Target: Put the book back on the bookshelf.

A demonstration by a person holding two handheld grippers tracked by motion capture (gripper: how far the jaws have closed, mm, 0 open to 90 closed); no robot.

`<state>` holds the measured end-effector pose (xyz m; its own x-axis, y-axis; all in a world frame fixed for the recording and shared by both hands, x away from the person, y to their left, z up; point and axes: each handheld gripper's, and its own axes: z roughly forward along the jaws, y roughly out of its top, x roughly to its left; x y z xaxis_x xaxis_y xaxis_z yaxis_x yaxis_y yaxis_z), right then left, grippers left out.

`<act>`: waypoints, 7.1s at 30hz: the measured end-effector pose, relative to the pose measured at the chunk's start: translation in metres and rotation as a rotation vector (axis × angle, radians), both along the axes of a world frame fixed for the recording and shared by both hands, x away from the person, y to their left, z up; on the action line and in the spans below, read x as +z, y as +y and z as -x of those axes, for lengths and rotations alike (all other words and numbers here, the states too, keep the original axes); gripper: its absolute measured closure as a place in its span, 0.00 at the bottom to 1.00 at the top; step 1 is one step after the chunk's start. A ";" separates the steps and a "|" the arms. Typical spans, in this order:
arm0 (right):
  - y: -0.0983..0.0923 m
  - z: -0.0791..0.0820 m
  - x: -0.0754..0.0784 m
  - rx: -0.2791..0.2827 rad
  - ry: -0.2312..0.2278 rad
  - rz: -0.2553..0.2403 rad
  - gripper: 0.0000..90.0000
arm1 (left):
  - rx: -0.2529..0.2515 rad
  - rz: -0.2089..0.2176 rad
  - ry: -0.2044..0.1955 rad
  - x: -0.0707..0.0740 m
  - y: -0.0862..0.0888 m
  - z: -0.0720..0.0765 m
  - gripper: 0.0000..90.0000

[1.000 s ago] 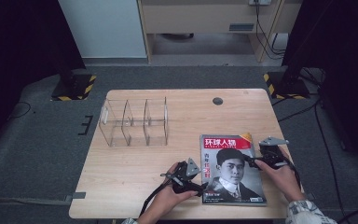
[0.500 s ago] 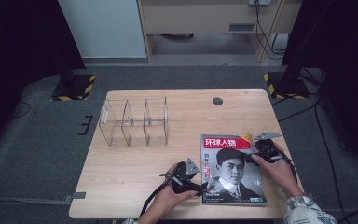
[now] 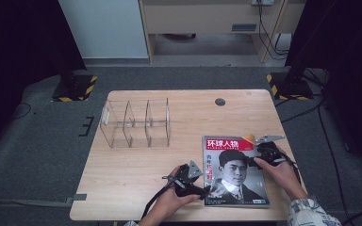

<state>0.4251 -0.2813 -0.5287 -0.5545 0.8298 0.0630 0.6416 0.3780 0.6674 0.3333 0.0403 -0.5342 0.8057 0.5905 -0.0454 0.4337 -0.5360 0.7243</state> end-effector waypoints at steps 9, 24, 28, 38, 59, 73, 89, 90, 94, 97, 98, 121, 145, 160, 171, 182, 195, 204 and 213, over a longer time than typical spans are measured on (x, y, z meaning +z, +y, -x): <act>0.001 0.006 0.007 0.015 -0.030 0.000 0.19 | 0.001 0.001 -0.001 0.000 0.000 0.000 0.15; 0.002 0.016 0.020 0.056 -0.067 -0.020 0.33 | 0.003 -0.008 0.002 0.001 -0.001 0.000 0.15; 0.001 0.015 0.019 0.050 -0.064 -0.007 0.36 | 0.003 -0.009 0.001 0.001 -0.001 0.000 0.15; 0.009 0.017 0.023 0.067 -0.084 0.029 0.33 | 0.004 -0.009 0.004 0.001 -0.001 0.000 0.15; 0.009 0.017 0.024 0.060 -0.084 0.040 0.30 | 0.005 -0.014 0.007 0.001 -0.002 -0.001 0.15; 0.003 0.013 0.015 0.044 -0.057 0.046 0.28 | 0.002 -0.018 0.008 0.001 -0.001 -0.001 0.15; 0.001 0.006 0.006 0.021 -0.045 0.059 0.27 | 0.003 -0.016 0.006 0.001 -0.001 -0.001 0.15; 0.002 0.007 0.007 0.024 -0.046 0.053 0.27 | 0.003 -0.016 0.006 0.001 -0.001 -0.001 0.15; 0.006 0.011 0.014 0.038 -0.066 0.035 0.30 | 0.004 -0.014 0.007 0.001 -0.002 -0.001 0.15; 0.006 0.012 0.016 0.055 -0.071 0.025 0.35 | 0.004 -0.014 0.007 0.001 -0.002 -0.001 0.15; 0.006 0.013 0.016 0.055 -0.061 0.024 0.36 | 0.003 -0.015 0.006 0.001 -0.001 -0.001 0.15; 0.001 0.018 0.007 0.045 -0.012 0.010 0.49 | -0.002 -0.015 0.005 0.001 -0.001 -0.001 0.15; 0.014 0.019 0.017 0.034 -0.085 0.102 0.88 | -0.036 -0.021 0.005 0.002 -0.001 -0.005 0.15; 0.026 0.015 0.047 0.060 -0.112 0.077 1.00 | -0.040 0.048 0.019 0.001 -0.002 -0.022 0.12; 0.027 0.013 0.048 0.065 -0.077 0.062 1.00 | -0.059 0.024 0.023 0.000 -0.007 -0.022 0.16; 0.031 0.016 0.067 0.076 -0.086 0.034 1.00 | -0.029 0.078 0.055 0.000 -0.006 -0.027 0.14; 0.046 0.021 0.102 0.122 -0.122 0.011 1.00 | 0.006 0.128 0.080 -0.001 0.000 -0.035 0.11; 0.052 0.025 0.116 0.150 -0.155 -0.024 1.00 | 0.017 0.138 0.094 -0.001 0.001 -0.038 0.10; 0.054 0.029 0.132 0.174 -0.194 -0.046 1.00 | -0.016 0.148 0.103 0.000 -0.003 -0.042 0.10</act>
<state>0.3959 -0.2269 -0.3967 -0.6939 0.7197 -0.0231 0.4280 0.4380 0.7905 0.3750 0.0370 -0.5345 0.8018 0.5581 -0.2137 0.5018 -0.4345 0.7480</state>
